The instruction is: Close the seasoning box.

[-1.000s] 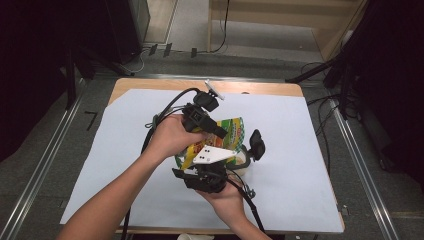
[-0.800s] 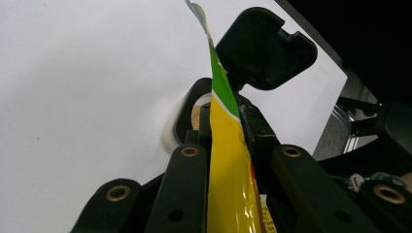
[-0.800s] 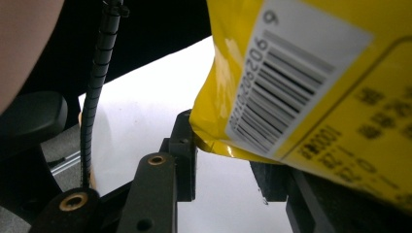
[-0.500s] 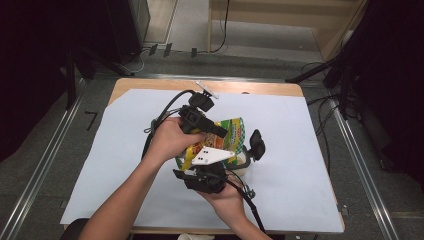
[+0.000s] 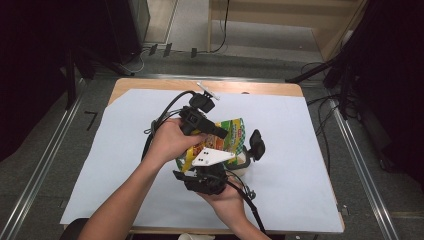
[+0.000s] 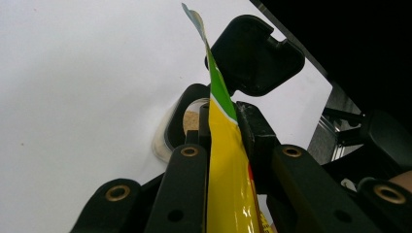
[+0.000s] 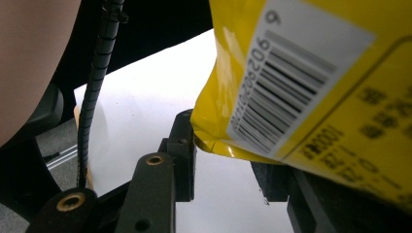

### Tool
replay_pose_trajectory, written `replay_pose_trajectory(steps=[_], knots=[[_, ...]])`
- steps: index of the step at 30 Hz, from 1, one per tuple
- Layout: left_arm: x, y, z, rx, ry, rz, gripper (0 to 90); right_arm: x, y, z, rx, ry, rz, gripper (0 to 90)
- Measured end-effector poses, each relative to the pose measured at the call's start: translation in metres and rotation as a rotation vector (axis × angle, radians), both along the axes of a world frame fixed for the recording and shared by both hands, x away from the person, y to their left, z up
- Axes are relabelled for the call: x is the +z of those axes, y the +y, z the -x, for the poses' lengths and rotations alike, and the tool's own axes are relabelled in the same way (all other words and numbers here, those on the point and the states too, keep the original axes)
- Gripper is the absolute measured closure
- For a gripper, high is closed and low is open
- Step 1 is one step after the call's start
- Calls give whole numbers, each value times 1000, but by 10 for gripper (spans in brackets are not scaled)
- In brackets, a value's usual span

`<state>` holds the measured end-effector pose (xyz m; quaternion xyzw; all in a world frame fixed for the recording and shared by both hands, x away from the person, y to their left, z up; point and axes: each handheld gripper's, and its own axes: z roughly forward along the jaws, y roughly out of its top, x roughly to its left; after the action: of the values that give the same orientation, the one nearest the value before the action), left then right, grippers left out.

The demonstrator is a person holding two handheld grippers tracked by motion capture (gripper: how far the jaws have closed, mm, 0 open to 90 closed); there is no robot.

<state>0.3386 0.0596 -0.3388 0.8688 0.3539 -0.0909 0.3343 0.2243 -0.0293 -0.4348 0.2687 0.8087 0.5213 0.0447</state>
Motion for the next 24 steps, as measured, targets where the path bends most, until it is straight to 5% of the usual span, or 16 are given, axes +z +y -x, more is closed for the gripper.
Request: replay_pose_trajectory(steps=[24], knots=[[-1,2,1,-3,-9,7,820,-2,2,1,3,-15,12,667]])
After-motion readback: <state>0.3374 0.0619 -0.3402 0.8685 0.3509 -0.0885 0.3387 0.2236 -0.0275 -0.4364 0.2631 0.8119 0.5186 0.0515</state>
